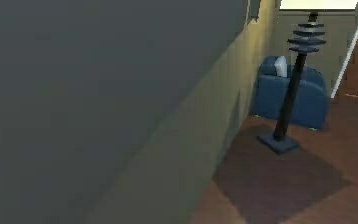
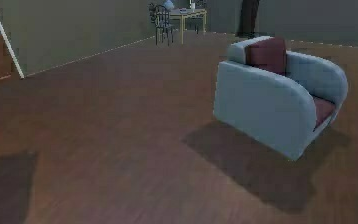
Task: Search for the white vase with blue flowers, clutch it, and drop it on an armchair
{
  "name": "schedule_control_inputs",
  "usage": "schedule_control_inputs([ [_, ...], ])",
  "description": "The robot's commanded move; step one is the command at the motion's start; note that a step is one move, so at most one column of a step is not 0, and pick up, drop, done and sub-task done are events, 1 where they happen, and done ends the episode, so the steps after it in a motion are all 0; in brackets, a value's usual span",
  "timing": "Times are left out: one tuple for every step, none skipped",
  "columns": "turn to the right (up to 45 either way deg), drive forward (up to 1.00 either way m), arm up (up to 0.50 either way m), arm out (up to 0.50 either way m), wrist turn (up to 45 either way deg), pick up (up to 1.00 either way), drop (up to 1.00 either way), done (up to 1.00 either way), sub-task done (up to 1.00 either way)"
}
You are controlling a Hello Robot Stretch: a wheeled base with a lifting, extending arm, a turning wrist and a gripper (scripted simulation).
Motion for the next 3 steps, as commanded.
schedule_control_inputs([
  [45.0,0.00,0.00,0.00,0.0,0.00,0.00,0.00,0.00],
  [33.0,0.00,0.00,0.00,0.0,0.00,0.00,0.00,0.00],
  [0.0,1.00,0.00,0.00,0.0,0.00,0.00,0.00,0.00],
])
